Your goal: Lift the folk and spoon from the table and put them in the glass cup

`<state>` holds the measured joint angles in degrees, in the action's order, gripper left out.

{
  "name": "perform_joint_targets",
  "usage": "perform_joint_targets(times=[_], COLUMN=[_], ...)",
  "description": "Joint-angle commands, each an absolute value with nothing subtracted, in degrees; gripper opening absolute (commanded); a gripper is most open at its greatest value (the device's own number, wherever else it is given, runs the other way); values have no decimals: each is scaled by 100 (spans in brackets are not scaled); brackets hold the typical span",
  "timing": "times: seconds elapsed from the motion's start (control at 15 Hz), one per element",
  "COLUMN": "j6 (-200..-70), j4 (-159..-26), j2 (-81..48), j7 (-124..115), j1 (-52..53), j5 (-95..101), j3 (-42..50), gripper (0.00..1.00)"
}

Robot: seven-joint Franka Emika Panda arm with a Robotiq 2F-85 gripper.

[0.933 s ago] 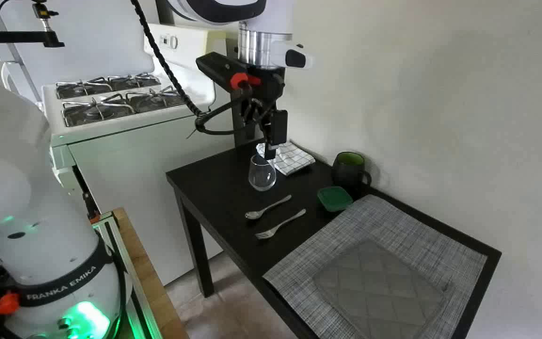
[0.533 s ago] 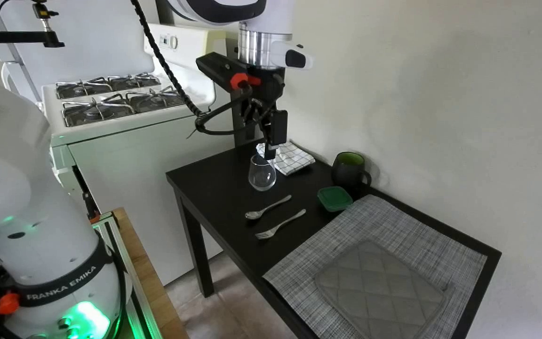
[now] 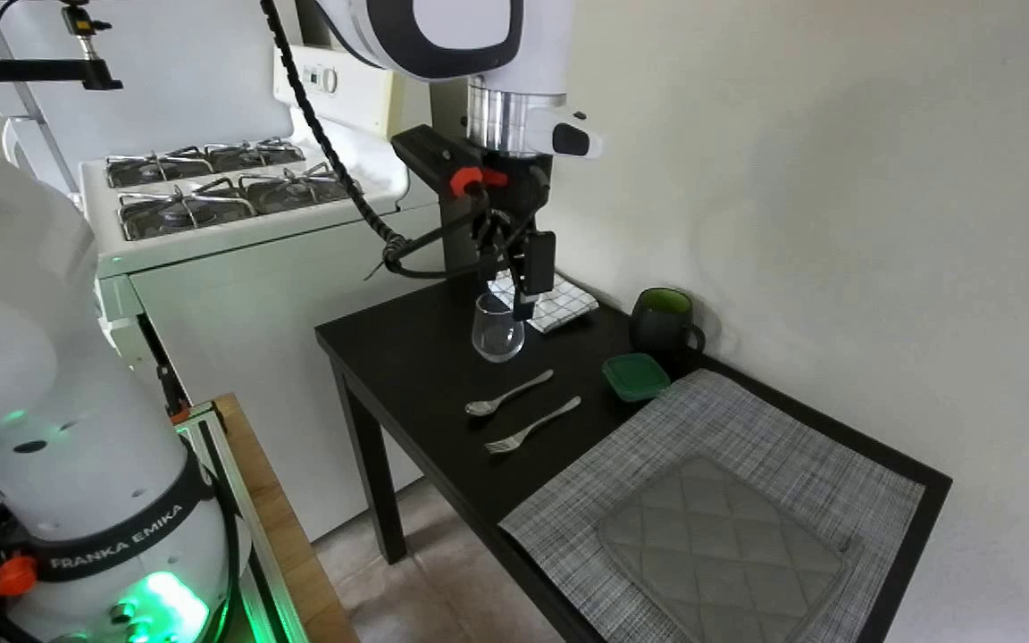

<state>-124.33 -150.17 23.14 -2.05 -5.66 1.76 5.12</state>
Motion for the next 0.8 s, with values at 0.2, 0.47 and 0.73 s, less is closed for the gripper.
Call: perform_joint_targets(times=[0.2,0.47,0.73], j6=[-13660,-14363,-14876], j4=[-15013,-15073,-15022], j2=[1363,874,233], j7=[-458,-501,-609], j1=[-609,-597,-563], j5=[339,326,400], j3=[396,388,366], gripper=[100,100,100])
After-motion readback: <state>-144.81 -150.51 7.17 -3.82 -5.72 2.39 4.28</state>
